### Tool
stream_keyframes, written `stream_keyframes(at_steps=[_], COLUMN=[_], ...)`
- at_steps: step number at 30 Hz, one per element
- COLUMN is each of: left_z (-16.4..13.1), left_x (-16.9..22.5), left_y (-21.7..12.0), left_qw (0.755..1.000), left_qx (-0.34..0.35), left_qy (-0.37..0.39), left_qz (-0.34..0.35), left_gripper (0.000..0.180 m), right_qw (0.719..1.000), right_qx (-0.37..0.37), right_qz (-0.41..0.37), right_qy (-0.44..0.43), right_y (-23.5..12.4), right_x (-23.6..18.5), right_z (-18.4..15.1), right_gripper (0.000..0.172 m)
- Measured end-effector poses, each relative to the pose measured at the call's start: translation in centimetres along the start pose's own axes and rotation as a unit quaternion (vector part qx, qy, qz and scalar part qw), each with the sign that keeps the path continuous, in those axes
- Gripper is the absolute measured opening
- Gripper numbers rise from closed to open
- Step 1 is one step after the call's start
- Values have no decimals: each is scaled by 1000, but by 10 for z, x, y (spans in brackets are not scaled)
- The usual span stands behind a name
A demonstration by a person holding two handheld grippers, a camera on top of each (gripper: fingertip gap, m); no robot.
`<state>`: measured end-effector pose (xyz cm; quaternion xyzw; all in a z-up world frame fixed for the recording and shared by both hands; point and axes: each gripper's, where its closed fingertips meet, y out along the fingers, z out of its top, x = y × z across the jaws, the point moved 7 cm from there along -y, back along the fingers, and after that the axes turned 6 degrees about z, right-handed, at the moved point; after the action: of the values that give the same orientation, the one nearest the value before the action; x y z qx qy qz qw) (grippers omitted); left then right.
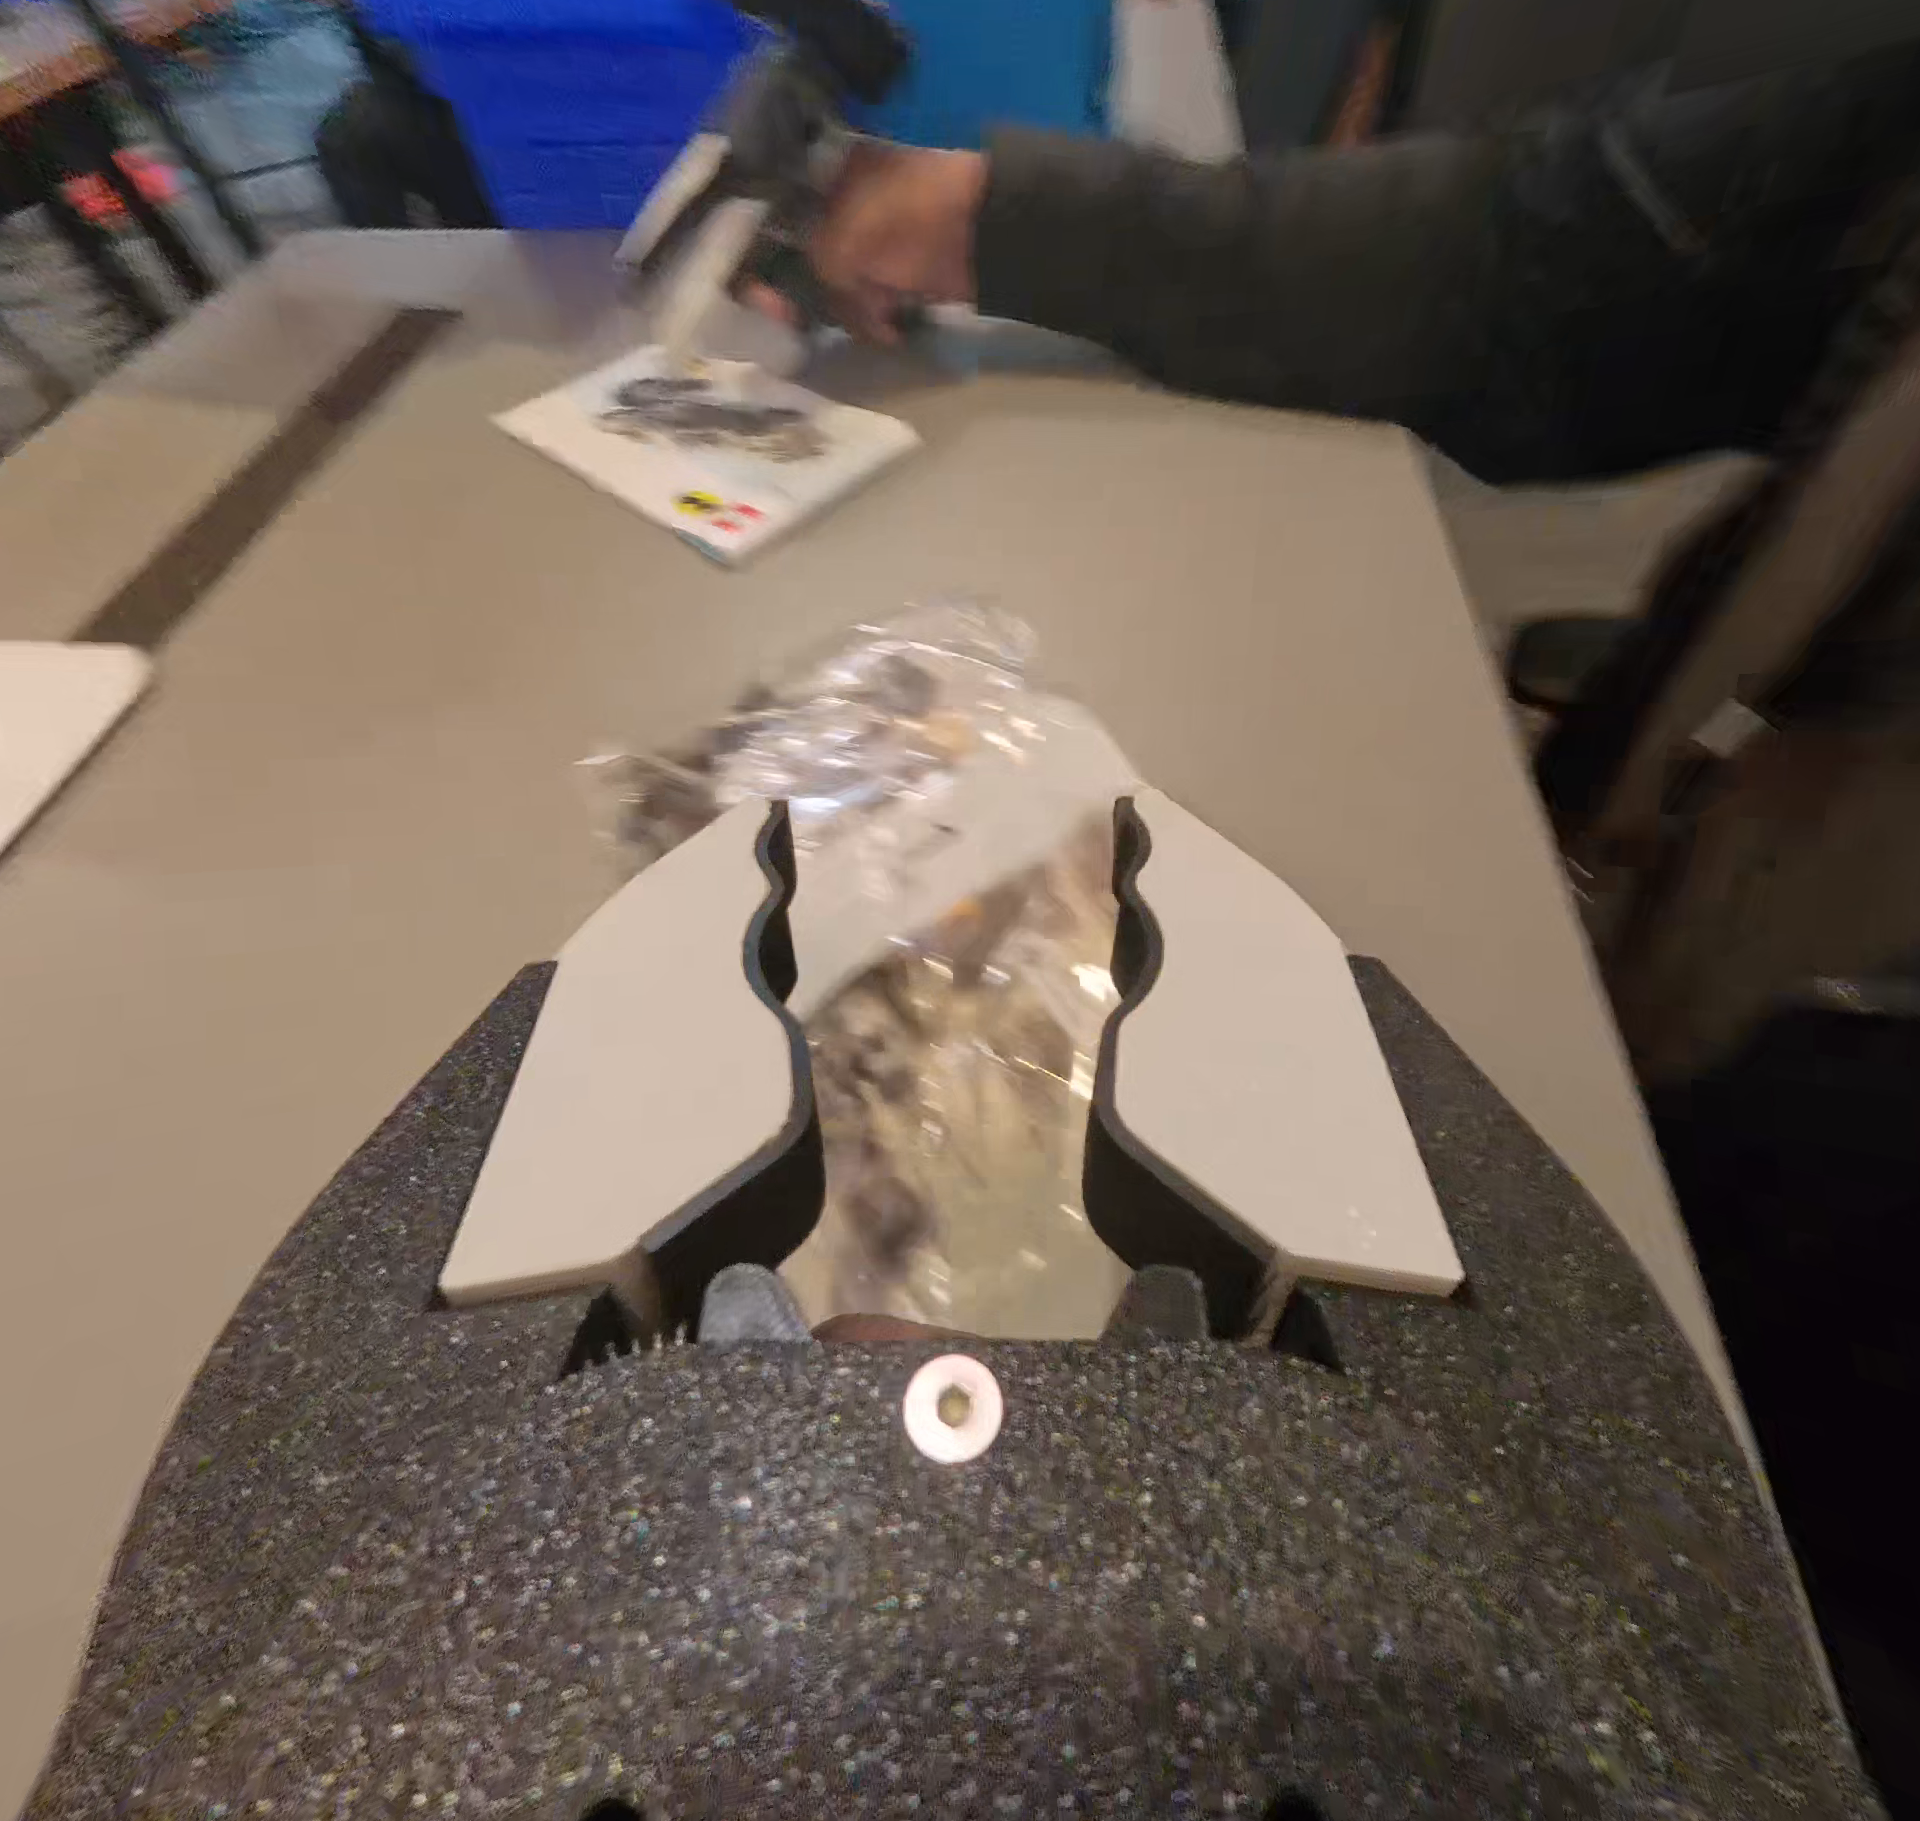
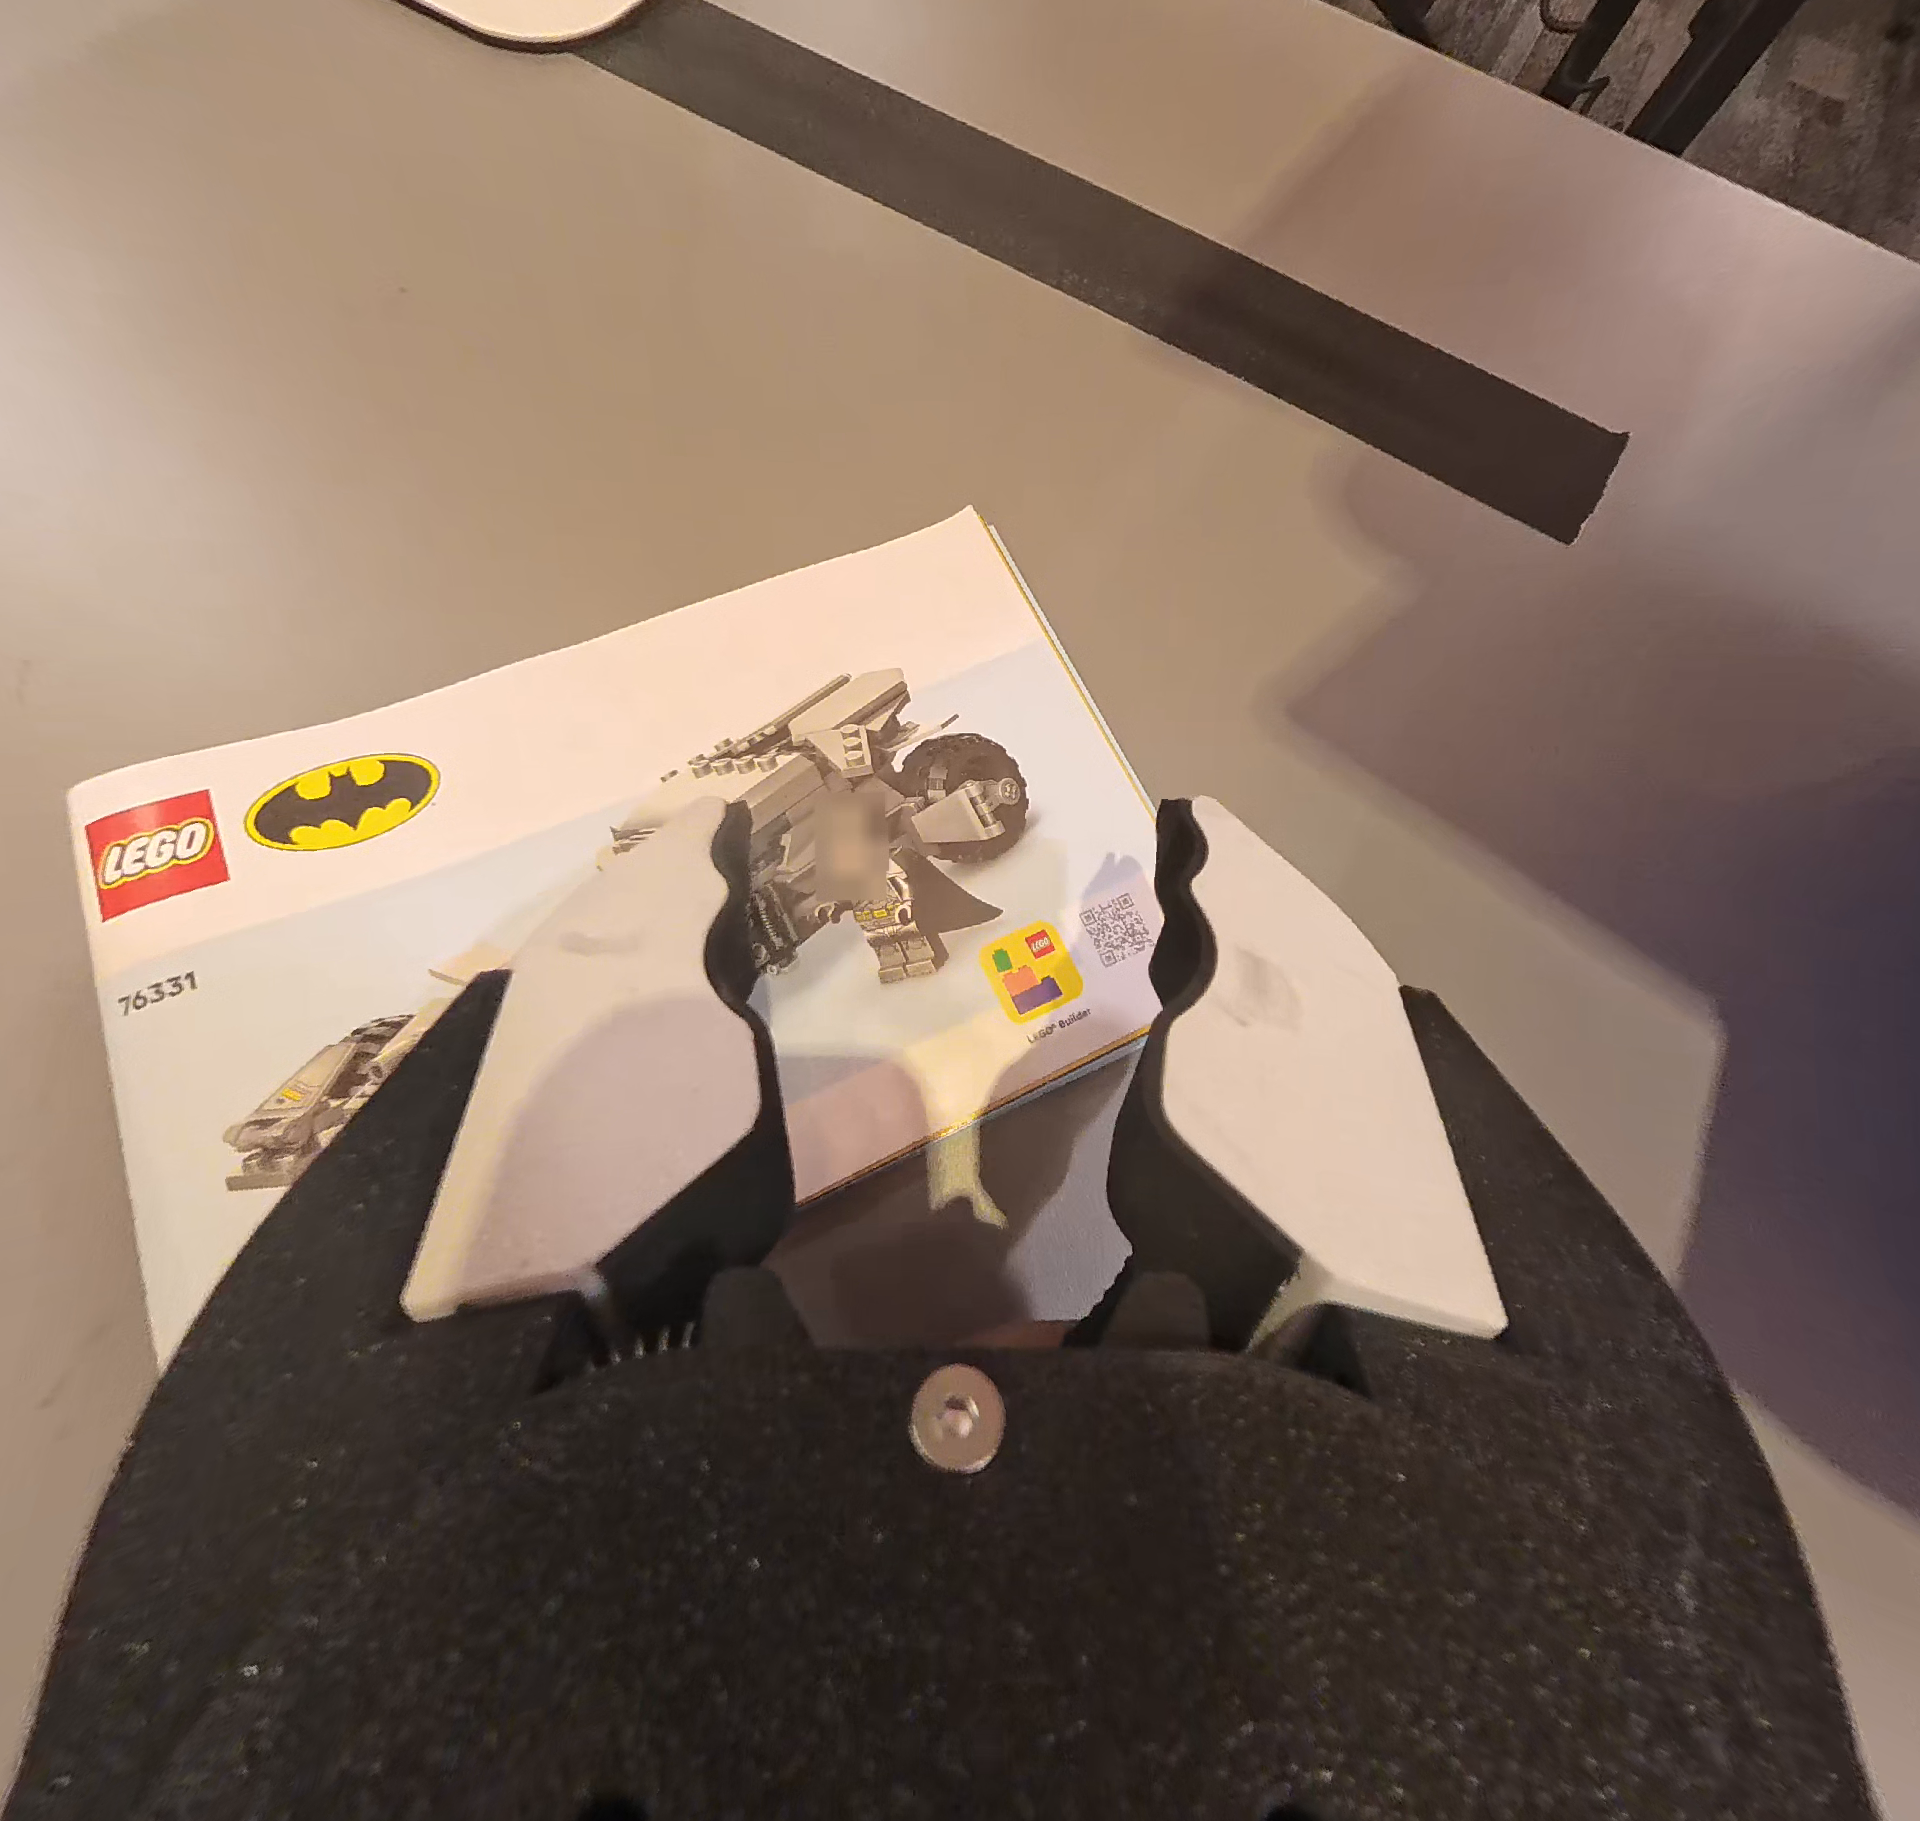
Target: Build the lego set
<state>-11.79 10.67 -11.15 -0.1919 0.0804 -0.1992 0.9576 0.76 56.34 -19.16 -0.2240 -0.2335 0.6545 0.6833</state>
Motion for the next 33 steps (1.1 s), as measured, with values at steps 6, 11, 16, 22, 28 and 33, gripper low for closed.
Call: stream_keyframes(at_steps=[6, 11, 16, 22, 28, 33], left_z=[-25, -54, -52, -49, -45, -43], left_x=[-94, -98, -82, -50, -32, -61], left_y=[82, 115, 110, 110, 108, 100], left_qw=[984, 972, 974, 972, 967, 973], left_qx=[-108, -151, -136, -145, -129, -78], left_qy=[-127, -177, -170, -116, -116, -172], left_qz=[67, -25, -64, -141, -187, -129], left_gripper=[61, 61, 48, 47, 55, 57], right_qw=[1000, 999, 991, 990, 986, 976], right_qx=[-2, 7, -75, -126, -144, -152], right_qz=[-6, 27, 68, 37, 79, 124], right_qy=[-6, 42, 88, 50, -14, -92], right_y=[0, -13, -40, -51, -14, 23], right_x=[-2, -1, -14, -24, -57, -104], right_z=[0, -6, -38, -56, -25, 9], right_gripper=[75, 77, 75, 75, 77, 77])
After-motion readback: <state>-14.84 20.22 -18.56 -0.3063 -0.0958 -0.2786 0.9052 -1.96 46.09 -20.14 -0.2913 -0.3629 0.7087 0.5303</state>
